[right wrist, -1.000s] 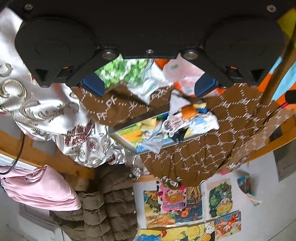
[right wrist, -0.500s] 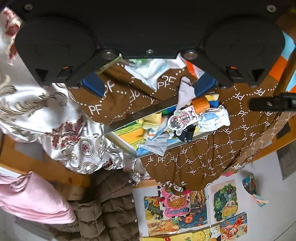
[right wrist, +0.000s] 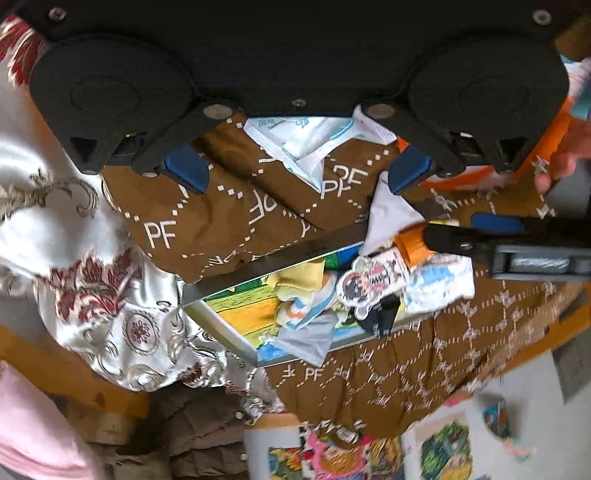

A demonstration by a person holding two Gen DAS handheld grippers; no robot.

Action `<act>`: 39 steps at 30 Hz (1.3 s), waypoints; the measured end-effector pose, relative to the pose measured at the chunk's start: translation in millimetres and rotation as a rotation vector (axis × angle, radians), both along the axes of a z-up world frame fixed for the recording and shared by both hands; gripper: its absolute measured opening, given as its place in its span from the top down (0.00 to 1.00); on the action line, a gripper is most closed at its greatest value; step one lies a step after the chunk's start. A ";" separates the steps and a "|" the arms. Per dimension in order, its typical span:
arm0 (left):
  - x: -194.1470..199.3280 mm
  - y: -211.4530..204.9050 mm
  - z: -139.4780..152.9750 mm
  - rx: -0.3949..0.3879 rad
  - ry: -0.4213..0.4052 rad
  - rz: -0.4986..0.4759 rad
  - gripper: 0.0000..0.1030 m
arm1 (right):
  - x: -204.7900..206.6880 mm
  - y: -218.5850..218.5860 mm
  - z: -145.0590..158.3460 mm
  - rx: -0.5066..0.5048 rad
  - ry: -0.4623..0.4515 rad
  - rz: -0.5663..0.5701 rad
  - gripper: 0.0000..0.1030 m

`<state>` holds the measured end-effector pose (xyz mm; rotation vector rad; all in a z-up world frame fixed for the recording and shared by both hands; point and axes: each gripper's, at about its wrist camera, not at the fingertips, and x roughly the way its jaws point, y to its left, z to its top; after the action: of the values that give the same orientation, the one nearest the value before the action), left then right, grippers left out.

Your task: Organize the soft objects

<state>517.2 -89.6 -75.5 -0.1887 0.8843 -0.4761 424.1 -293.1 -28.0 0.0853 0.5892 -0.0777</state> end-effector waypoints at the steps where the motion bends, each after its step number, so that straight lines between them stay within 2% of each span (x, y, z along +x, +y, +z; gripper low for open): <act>1: 1.6 -3.8 -4.3 0.004 0.006 -0.012 0.01 | 4.3 3.8 -3.1 -0.020 0.010 0.006 0.01; 5: 6.0 -12.6 -22.7 0.017 0.019 -0.038 0.02 | 13.8 19.3 -14.1 -0.079 0.036 0.027 0.01; 9: 11.4 -9.8 -40.0 -0.006 0.043 -0.016 0.02 | 20.4 25.7 -21.9 -0.108 0.041 0.035 0.01; 16: 13.9 -2.4 -48.6 -0.058 0.016 0.023 0.04 | 29.2 37.4 -33.0 -0.147 0.052 0.069 0.04; 23: 12.8 -4.4 -51.7 -0.049 -0.017 0.038 0.20 | 29.3 46.6 -37.2 -0.183 0.067 0.082 0.21; 31: 9.8 -9.4 -55.2 -0.017 -0.047 0.041 0.33 | 26.1 51.2 -42.6 -0.212 0.085 0.116 0.37; 33: 10.1 -9.2 -55.9 -0.017 -0.045 0.045 0.36 | 26.0 52.4 -44.6 -0.218 0.091 0.125 0.39; 39: 8.8 -9.1 -56.8 -0.019 -0.050 0.047 0.56 | 24.3 55.3 -47.5 -0.234 0.093 0.145 0.44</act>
<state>526.0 -98.6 -132.2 -0.2142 0.8250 -0.4435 448.3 -237.8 -75.5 -0.1893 0.6737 -0.0098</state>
